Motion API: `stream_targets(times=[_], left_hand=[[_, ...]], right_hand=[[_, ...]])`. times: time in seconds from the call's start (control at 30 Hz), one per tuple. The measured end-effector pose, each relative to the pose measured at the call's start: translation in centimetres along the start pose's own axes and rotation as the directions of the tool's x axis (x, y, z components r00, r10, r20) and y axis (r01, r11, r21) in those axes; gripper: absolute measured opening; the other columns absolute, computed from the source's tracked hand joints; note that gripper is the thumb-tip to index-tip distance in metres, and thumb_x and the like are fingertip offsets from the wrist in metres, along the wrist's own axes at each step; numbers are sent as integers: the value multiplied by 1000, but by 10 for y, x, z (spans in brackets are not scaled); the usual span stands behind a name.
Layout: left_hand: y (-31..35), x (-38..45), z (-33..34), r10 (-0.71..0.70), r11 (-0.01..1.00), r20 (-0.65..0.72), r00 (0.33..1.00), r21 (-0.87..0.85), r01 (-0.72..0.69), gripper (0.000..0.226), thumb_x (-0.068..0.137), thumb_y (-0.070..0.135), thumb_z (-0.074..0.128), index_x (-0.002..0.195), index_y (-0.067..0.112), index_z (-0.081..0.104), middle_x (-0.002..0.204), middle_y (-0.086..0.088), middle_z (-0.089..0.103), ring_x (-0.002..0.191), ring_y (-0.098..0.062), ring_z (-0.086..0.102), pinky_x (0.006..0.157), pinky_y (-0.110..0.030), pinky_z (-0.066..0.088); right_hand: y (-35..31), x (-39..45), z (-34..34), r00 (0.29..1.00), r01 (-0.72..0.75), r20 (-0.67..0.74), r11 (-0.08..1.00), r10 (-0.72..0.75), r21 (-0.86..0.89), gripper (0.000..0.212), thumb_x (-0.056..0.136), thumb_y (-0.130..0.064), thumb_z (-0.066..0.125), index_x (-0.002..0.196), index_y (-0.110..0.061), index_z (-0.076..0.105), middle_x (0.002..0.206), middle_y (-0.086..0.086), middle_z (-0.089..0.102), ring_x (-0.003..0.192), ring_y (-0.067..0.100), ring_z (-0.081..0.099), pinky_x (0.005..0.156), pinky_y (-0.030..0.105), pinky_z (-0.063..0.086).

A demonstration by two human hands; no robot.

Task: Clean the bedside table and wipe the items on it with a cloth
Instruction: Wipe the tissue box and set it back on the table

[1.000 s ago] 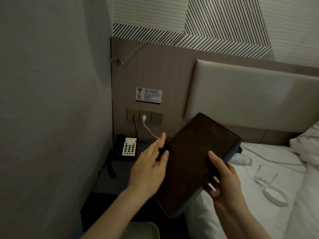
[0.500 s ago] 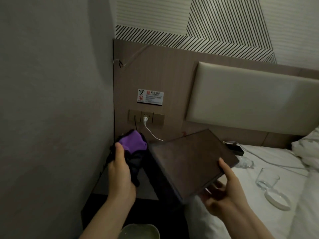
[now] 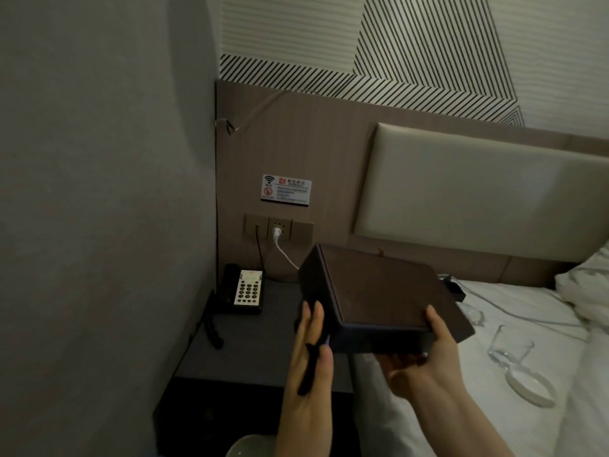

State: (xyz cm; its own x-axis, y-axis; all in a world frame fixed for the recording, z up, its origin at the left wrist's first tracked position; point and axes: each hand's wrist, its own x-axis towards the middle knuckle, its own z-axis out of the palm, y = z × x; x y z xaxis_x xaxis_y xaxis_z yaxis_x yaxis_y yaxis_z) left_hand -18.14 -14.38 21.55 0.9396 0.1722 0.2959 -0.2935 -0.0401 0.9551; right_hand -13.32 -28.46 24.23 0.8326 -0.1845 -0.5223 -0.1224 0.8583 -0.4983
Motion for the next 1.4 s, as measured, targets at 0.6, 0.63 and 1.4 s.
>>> stream_targets(times=[0.6, 0.63, 1.4], left_hand=[[18, 33, -16, -238, 775, -97, 966, -619, 129, 58, 54, 11, 84, 106, 23, 63, 99, -7, 74, 83, -23, 73, 61, -34, 59], [15, 33, -19, -128, 864, -203, 971, -503, 9, 59, 55, 11, 86, 106, 25, 61, 103, -4, 73, 89, -19, 71, 69, -34, 59], [-22, 15, -67, 386, 906, 252, 887, 75, -416, 90, 76, -14, 58, 139, 48, 41, 138, 23, 49, 129, 2, 46, 100, -10, 38]], right_hand=[[-15, -12, 14, 925, 185, 380, 888, -12, -422, 30, 69, -44, 73, 90, -22, 73, 97, 8, 64, 91, 28, 64, 75, 40, 50], [-12, -12, 10, 945, 136, 326, 859, 38, -493, 41, 65, -43, 72, 100, -21, 69, 106, 10, 60, 100, 29, 61, 76, 43, 48], [-17, -5, -40, 927, -12, 358, 965, 108, -261, 34, 72, -22, 68, 104, -10, 74, 104, 18, 72, 83, 37, 71, 78, 48, 56]])
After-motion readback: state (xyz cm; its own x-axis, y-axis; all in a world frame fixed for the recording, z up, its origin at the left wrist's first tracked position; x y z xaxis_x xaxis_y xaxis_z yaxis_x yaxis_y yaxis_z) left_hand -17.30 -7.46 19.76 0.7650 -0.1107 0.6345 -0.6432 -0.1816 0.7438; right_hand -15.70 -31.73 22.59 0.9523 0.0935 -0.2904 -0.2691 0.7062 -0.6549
